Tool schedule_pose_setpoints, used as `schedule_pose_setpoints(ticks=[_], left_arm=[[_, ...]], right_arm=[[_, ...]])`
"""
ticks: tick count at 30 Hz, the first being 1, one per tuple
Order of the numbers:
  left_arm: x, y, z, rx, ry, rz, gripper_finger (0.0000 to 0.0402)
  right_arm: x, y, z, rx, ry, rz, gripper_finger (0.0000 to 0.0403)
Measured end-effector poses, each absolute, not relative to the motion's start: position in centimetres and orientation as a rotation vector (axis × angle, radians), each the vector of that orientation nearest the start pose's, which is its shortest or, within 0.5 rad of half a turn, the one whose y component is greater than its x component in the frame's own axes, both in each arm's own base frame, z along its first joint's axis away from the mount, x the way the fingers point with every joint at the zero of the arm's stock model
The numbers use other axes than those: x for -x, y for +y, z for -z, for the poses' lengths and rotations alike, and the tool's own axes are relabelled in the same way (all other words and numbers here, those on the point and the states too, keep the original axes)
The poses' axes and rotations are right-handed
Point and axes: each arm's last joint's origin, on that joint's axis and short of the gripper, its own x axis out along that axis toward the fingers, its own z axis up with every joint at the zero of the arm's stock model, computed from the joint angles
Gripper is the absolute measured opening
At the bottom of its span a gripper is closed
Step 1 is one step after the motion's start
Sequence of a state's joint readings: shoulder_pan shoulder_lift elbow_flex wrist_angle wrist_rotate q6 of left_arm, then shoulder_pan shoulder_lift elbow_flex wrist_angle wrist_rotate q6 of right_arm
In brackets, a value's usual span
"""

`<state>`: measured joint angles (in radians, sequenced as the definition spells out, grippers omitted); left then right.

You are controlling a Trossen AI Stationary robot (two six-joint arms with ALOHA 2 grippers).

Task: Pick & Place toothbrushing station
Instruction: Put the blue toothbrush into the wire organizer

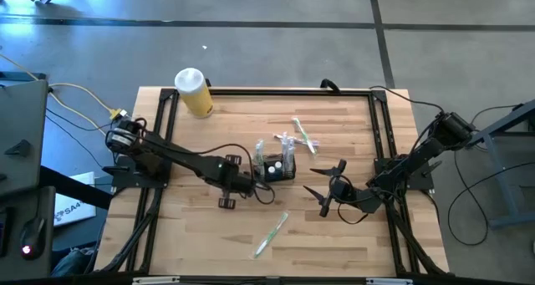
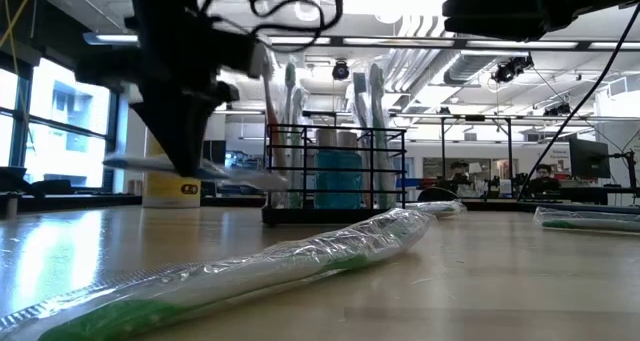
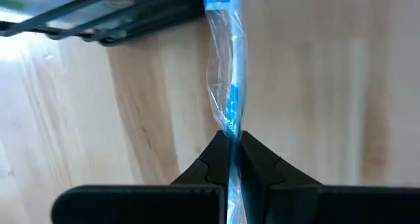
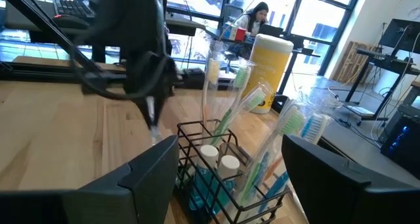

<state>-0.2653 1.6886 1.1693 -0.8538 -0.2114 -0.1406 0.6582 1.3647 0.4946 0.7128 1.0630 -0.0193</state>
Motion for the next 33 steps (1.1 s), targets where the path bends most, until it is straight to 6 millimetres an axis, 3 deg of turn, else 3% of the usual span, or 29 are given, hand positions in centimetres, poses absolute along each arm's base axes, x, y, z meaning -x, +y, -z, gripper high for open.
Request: schedule_pose_setpoints(ticks=[9, 13, 18, 22, 26, 33], left_arm=[[-29.1, -13.0, -25.3, -0.25, 1.342, 0.064, 0.0007], [-28.4, -16.4, -28.0, -0.338, 1.233, 0.247, 0.0007], [-27.1, -19.8, -31.5, -0.49, 0.95, 0.521, 0.0007], [-26.4, -19.8, -33.8, -0.549, 0.745, 0.587, 0.0007], [-26.9, -19.2, -34.6, -0.595, 0.591, 0.595, 0.0007], [-30.0, -15.7, -32.1, -0.51, 0.484, 0.676, 0.0007]], right_arm=[[-21.4, 13.3, -20.0, 0.139, 0.107, 0.403, 0.0262], [-21.4, 13.3, -20.0, 0.139, 0.107, 0.403, 0.0262], [-21.4, 13.4, -20.0, 0.136, 0.107, 0.376, 0.0262], [-21.5, 13.7, -20.1, 0.122, 0.103, 0.288, 0.0262], [-21.6, 14.0, -20.3, 0.101, 0.089, 0.165, 0.0262], [-21.7, 14.5, -20.8, 0.091, 0.048, -0.006, 0.0262]])
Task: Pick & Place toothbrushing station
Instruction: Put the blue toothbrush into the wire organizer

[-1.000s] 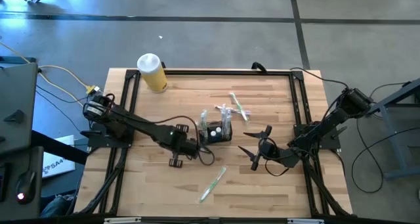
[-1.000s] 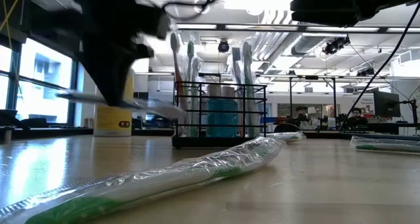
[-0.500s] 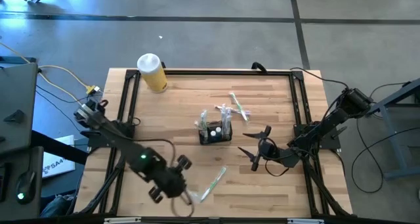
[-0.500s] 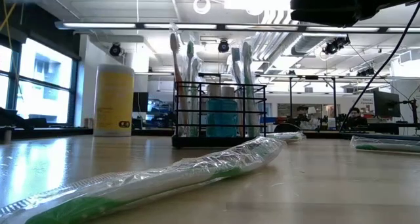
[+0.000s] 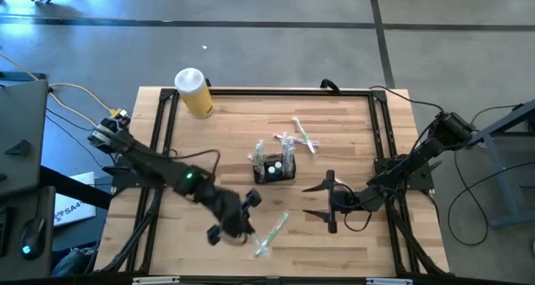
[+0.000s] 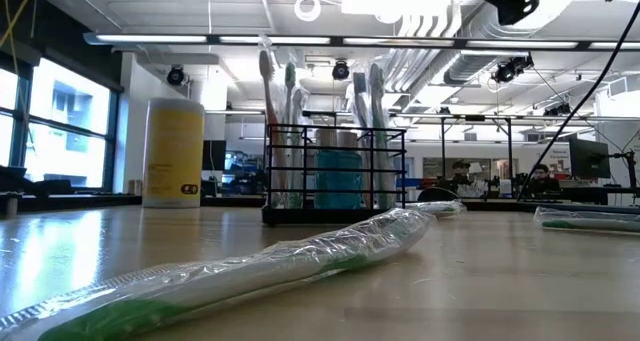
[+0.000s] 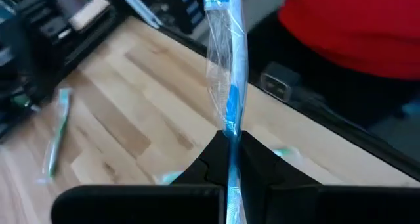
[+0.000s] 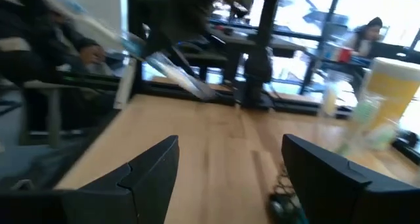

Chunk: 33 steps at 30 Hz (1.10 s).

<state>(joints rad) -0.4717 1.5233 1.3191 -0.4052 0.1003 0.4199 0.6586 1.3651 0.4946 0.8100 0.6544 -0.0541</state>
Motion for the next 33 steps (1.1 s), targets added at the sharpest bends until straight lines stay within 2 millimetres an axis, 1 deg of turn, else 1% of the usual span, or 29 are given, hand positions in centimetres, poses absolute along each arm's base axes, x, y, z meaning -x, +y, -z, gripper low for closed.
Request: schedule_pose_setpoints(ticks=[4, 7, 11, 15, 18, 25, 27, 33], left_arm=[[-31.7, -13.0, -30.5, -0.417, 0.437, 0.585, 0.0007], [-32.5, -11.9, -30.3, -0.371, 0.358, 0.527, 0.0007], [-32.9, -11.7, -30.5, -0.331, 0.235, 0.484, 0.0007], [-33.1, -11.6, -30.7, -0.307, 0.135, 0.397, 0.0007], [-33.7, -11.7, -30.3, -0.274, 0.08, 0.353, 0.0007], [-35.9, -12.0, -27.6, -0.26, 0.07, 0.207, 0.0007], [-36.0, -11.9, -27.3, -0.271, 0.083, 0.176, 0.0007], [-36.1, -11.6, -27.4, -0.268, 0.081, 0.12, 0.0007]], right_arm=[[-21.7, 14.7, -21.1, 0.077, 0.02, -0.067, 0.0262], [-21.7, 14.8, -21.3, 0.096, 0.0, -0.09, 0.0262], [-21.7, 14.8, -21.5, 0.123, -0.025, -0.088, 0.0262], [-21.7, 14.8, -22.1, 0.12, -0.076, -0.083, 0.0262], [-21.6, 14.8, -22.5, 0.118, -0.108, -0.08, 0.0262], [-22.2, 13.7, -22.9, 0.078, -0.149, -0.034, 0.0262], [-22.5, 13.4, -22.9, 0.065, -0.15, -0.037, 0.0262], [-23.0, 12.6, -22.9, 0.067, -0.16, -0.088, 0.0262]])
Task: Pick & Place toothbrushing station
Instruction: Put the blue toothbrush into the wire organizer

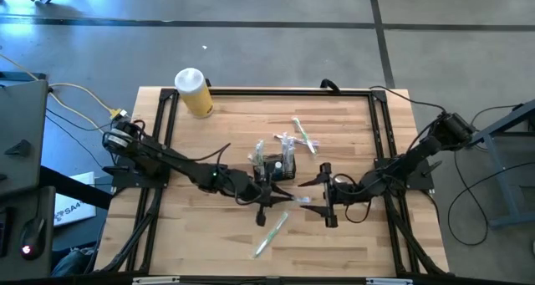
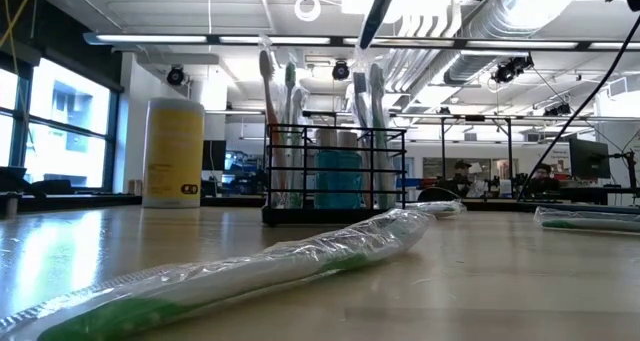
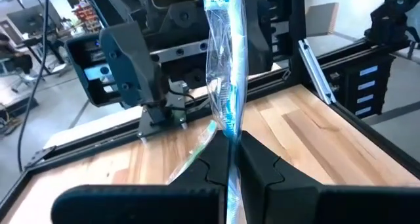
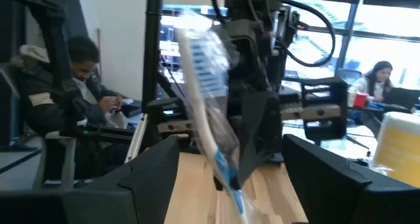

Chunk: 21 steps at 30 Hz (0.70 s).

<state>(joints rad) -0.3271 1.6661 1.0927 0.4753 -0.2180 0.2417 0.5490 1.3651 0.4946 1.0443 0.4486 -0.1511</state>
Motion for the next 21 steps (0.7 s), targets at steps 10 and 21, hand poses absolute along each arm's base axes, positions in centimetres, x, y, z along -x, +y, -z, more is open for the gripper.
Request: schedule_pose_setpoints(ticks=[10, 21], left_arm=[[-36.8, -11.1, -26.6, -0.23, 0.1, 0.088, 0.0007], [-37.0, -10.7, -26.3, -0.238, 0.113, 0.063, 0.0007]], right_arm=[[-23.8, 11.4, -23.0, 0.016, -0.165, -0.134, 0.0262], [-23.9, 11.2, -22.6, 0.027, -0.131, -0.134, 0.0226]])
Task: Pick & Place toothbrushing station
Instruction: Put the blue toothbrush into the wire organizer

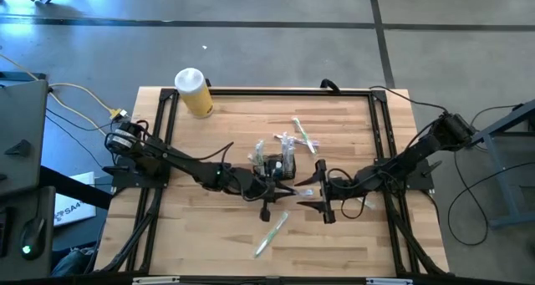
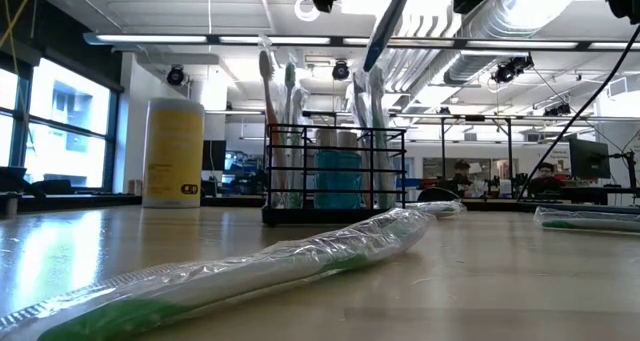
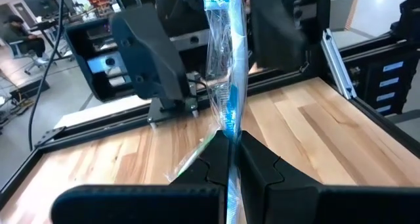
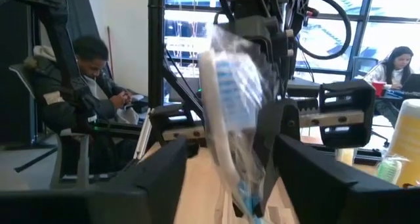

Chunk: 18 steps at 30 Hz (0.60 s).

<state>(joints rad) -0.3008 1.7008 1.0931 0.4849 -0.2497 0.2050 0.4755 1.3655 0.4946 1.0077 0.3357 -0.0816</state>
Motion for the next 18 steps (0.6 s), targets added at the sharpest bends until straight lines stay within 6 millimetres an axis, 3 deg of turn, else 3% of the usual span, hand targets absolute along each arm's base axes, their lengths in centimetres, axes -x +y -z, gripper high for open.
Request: schedule_pose_setpoints(ticks=[4, 10, 18], left_arm=[[-36.95, -10.71, -26.27, -0.238, 0.115, 0.063, 0.0007], [-36.94, -10.71, -26.16, -0.242, 0.126, 0.066, 0.0015], [-36.76, -10.71, -25.41, -0.269, 0.207, 0.087, 0.0061]], right_arm=[[-23.92, 11.26, -22.54, 0.053, -0.126, -0.132, 0.0156], [-23.9, 11.29, -22.53, 0.093, -0.127, -0.128, 0.0021], [-23.91, 11.33, -22.32, 0.105, -0.107, -0.135, 0.0014]])
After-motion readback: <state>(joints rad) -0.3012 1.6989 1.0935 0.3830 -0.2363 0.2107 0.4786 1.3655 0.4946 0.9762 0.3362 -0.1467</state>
